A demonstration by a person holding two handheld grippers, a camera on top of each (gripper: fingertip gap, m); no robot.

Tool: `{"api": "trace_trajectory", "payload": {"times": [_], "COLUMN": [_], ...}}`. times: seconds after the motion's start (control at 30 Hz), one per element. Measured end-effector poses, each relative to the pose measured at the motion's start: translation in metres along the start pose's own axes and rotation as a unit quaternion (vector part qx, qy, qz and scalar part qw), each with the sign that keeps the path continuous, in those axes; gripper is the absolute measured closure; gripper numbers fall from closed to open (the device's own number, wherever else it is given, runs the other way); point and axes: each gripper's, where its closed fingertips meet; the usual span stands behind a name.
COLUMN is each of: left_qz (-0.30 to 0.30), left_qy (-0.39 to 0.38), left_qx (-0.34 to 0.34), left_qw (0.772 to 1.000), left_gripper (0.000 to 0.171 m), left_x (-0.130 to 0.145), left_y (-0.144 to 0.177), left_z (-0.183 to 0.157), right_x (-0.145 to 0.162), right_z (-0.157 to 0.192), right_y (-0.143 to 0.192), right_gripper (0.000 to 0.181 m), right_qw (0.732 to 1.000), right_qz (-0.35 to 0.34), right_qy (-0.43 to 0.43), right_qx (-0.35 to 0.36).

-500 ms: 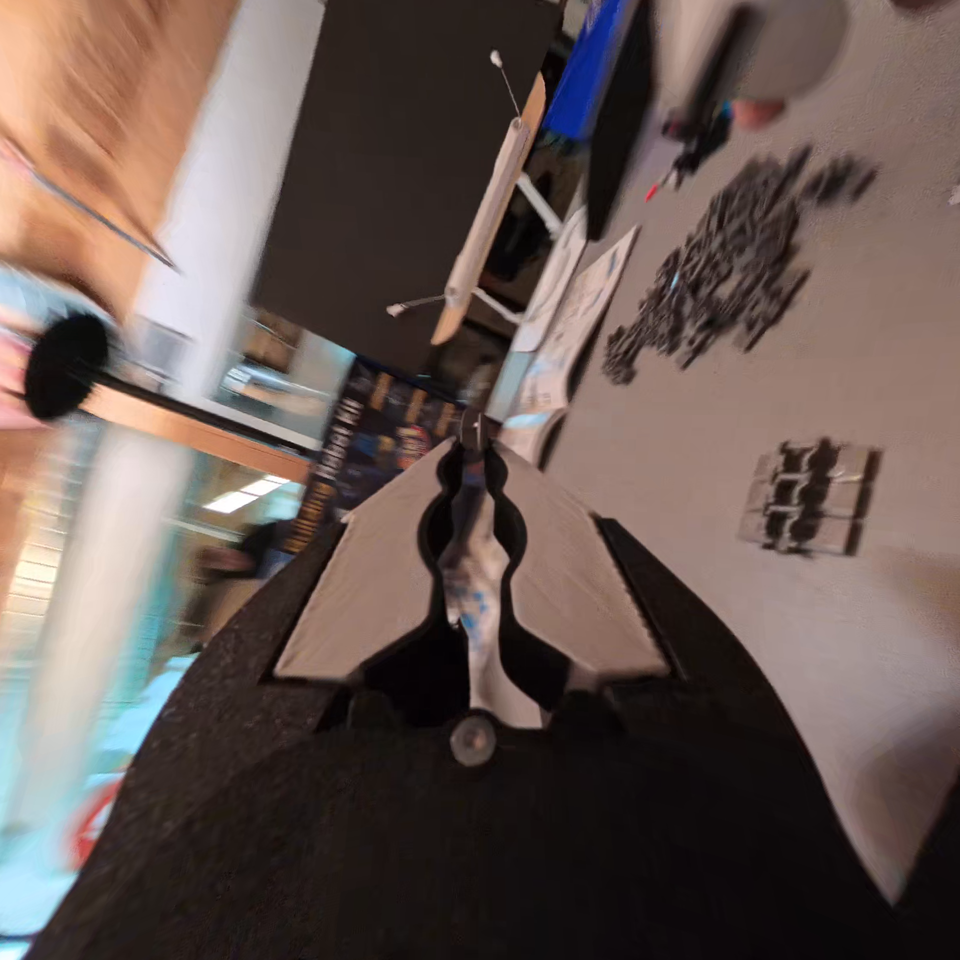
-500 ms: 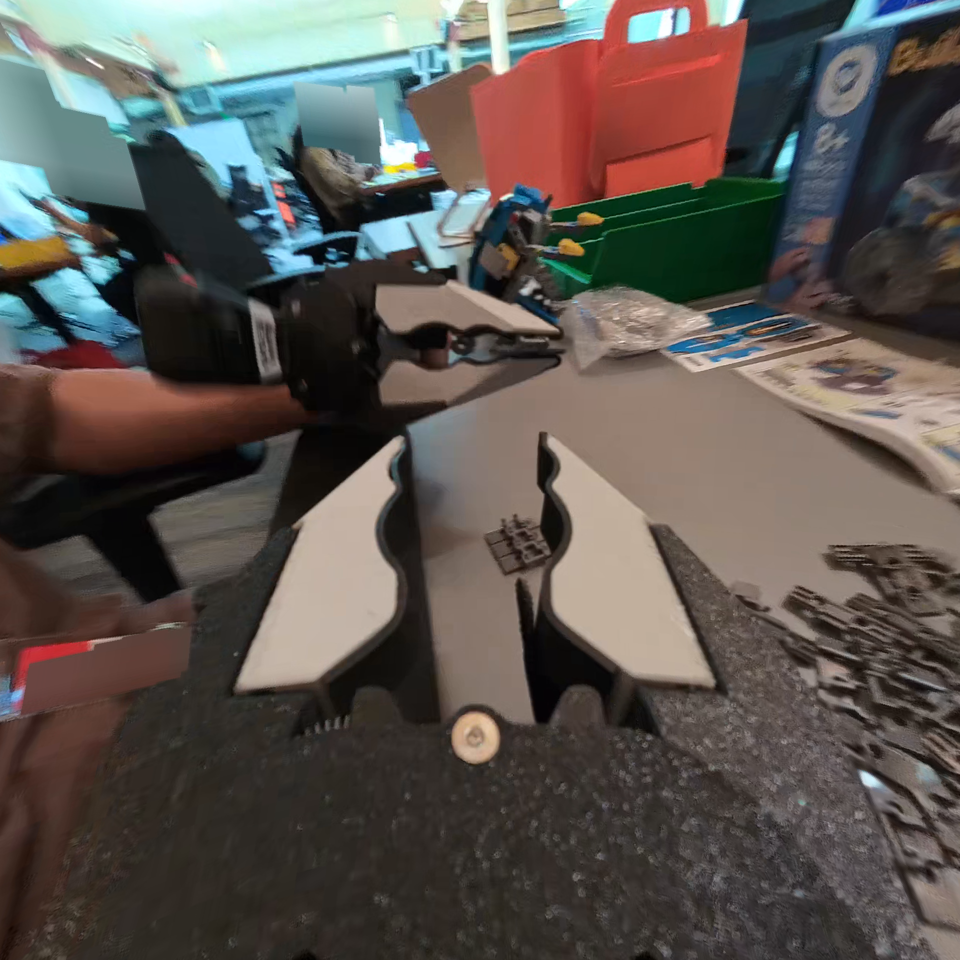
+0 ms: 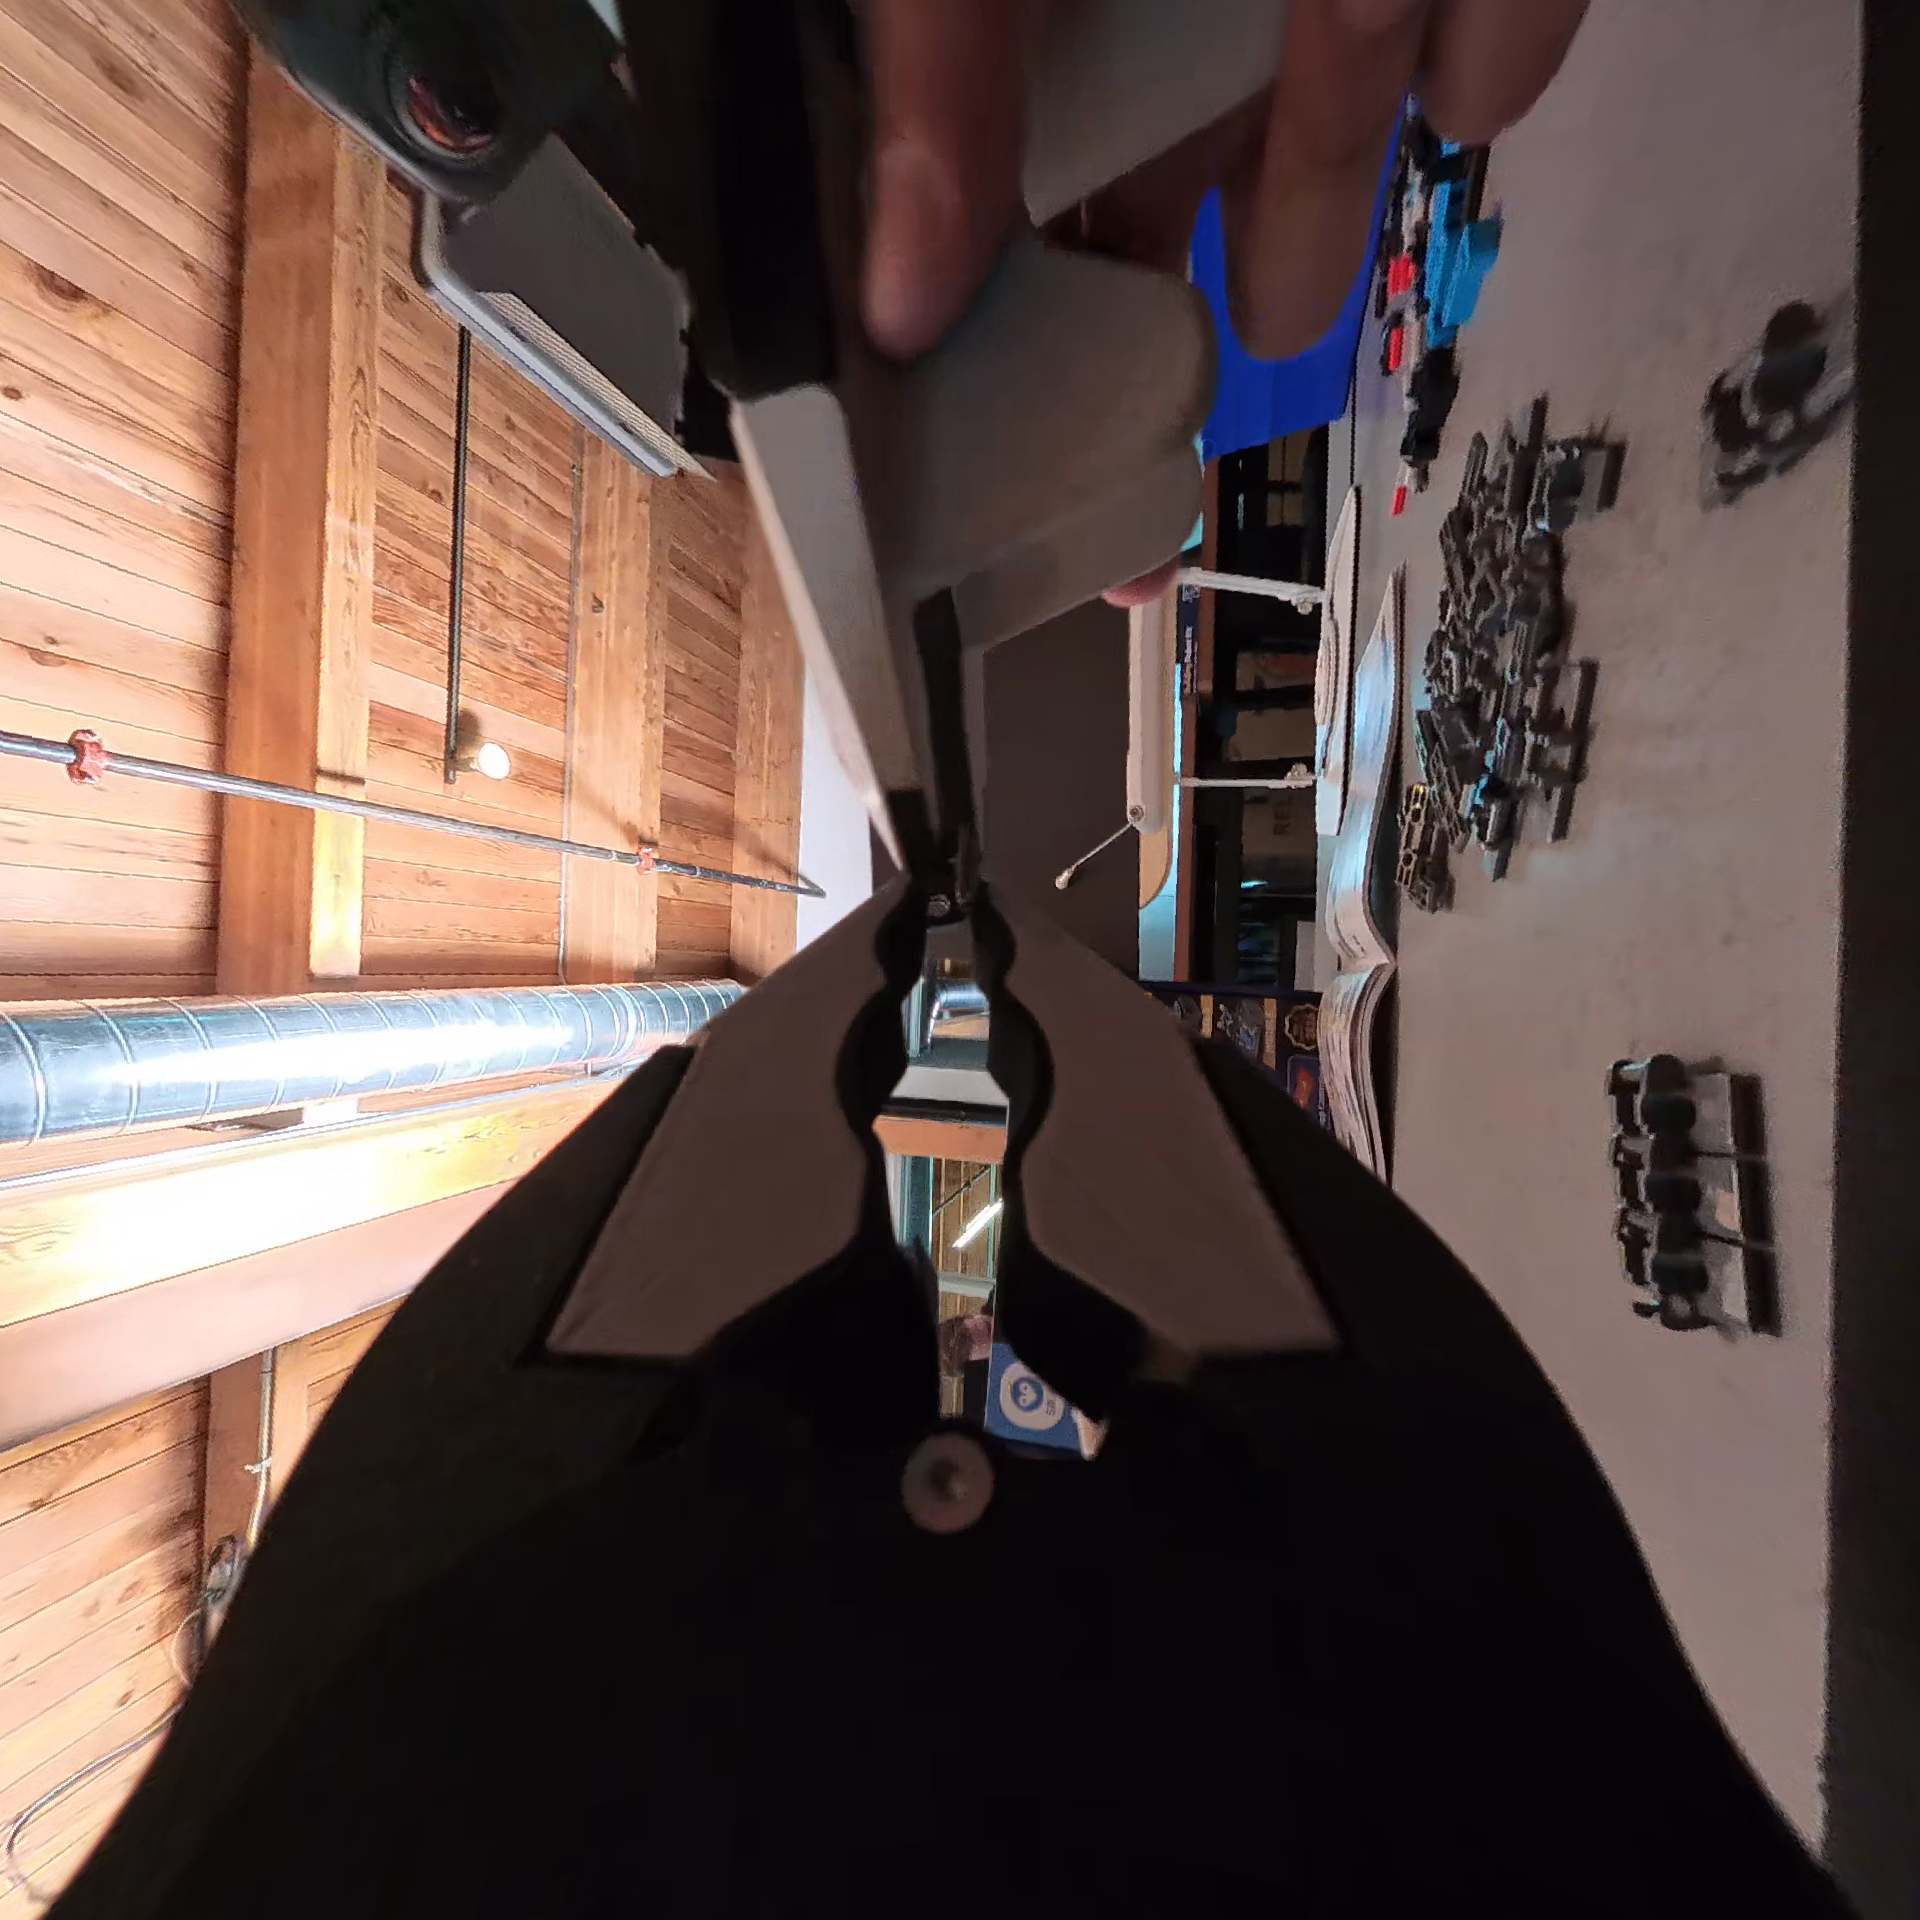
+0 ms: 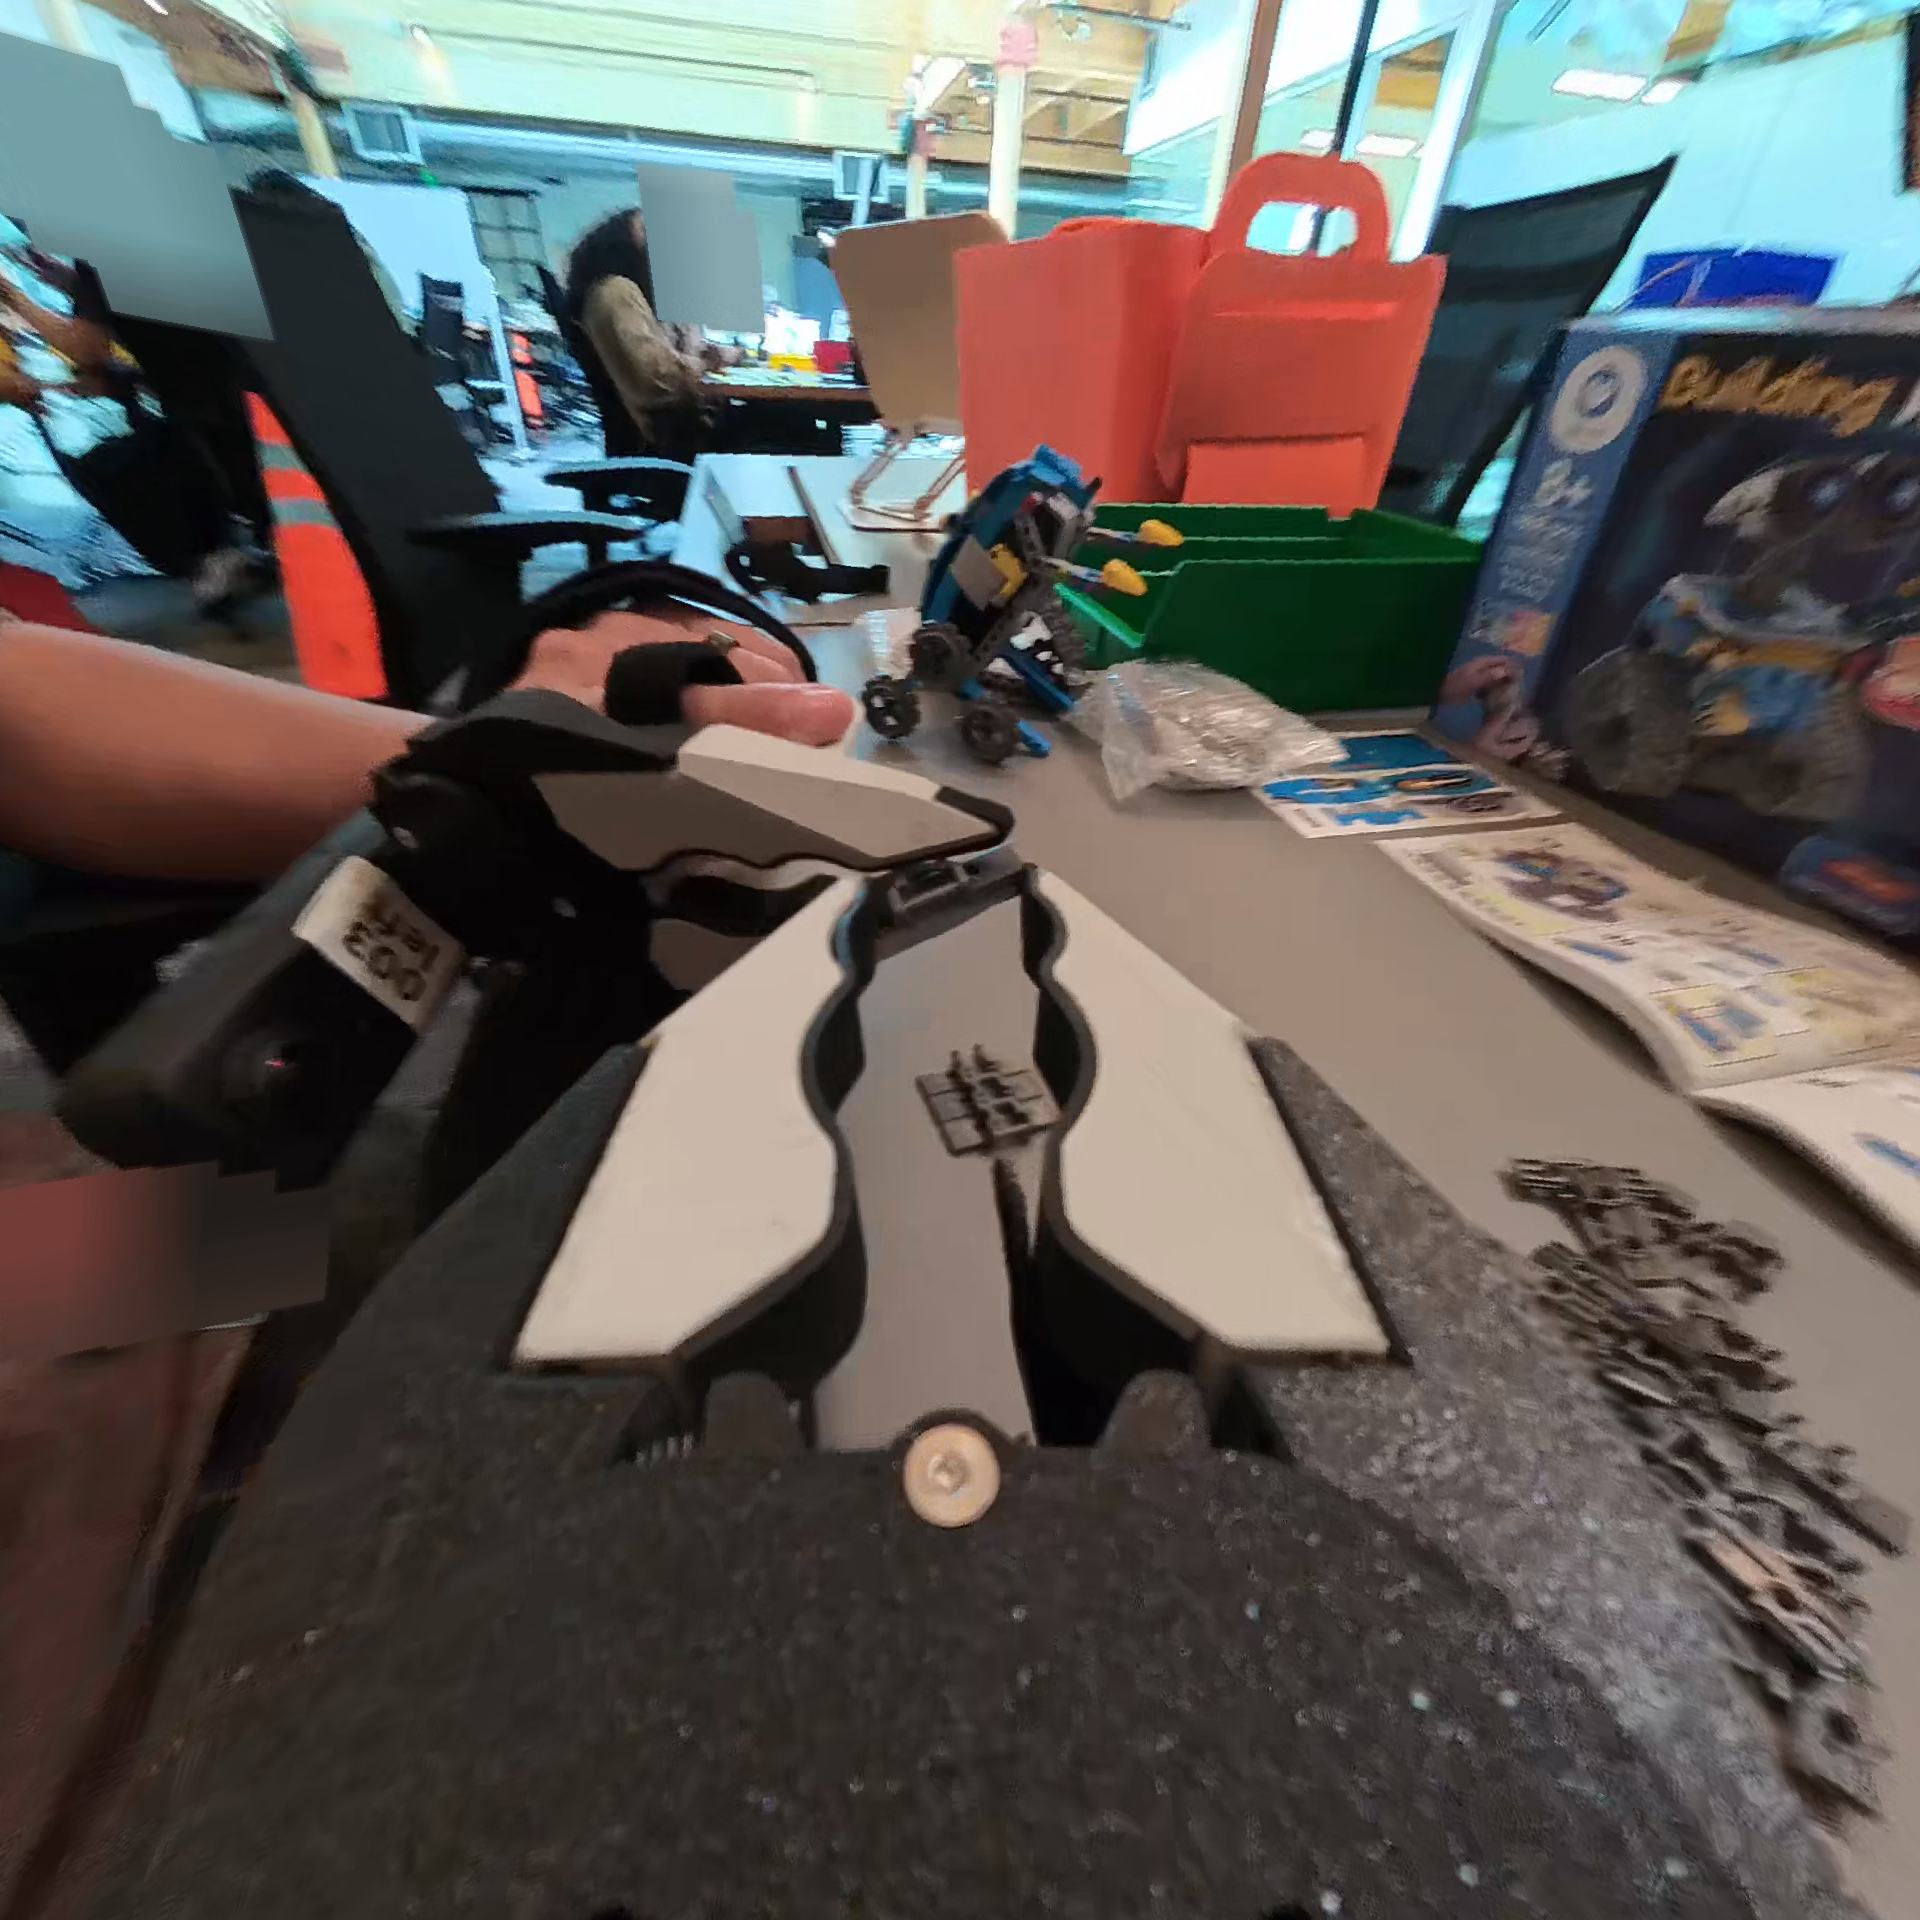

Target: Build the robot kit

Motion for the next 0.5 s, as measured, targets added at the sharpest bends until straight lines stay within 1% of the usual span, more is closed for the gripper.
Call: {"api": "trace_trajectory", "payload": {"times": [0.13,0.2,0.23,0.3,0.4,0.5], "left_qz": [-0.003,-0.006,-0.009,-0.014,-0.015,-0.011], "left_qy": [0.01,0.005,0.002,-0.005,-0.006,-0.001], "left_qx": [0.012,0.027,0.032,0.042,0.058,0.059], "left_qw": [1.0,1.0,0.999,0.999,0.998,0.998], "left_gripper": [0.165,0.165,0.165,0.165,0.165,0.164], "left_x": [-0.001,0.001,0.0,0.001,0.001,0.001], "left_y": [0.0,0.001,0.001,0.003,0.005,0.005], "left_z": [-0.003,-0.01,-0.013,-0.019,-0.026,-0.024], "right_x": [0.001,0.007,0.009,0.016,0.025,0.023], "right_z": [0.0,0.0,0.002,0.002,0.002,0.002], "right_y": [0.001,0.0,-0.002,-0.004,-0.005,-0.005], "right_gripper": [0.158,0.159,0.163,0.164,0.164,0.164], "right_qw": [0.998,0.993,0.992,0.99,0.991,0.989], "right_qz": [0.009,0.028,0.035,0.051,0.071,0.064], "right_qy": [0.062,0.105,0.119,0.128,0.115,0.129], "right_qx": [0.023,0.038,0.038,0.036,0.02,0.023]}}
Point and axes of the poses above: each gripper's, where its closed fingertips meet, y back along the fingers, x out of its underside, z = x × y across the jaws, and after that the axes turned 3 degrees about -z, right-handed
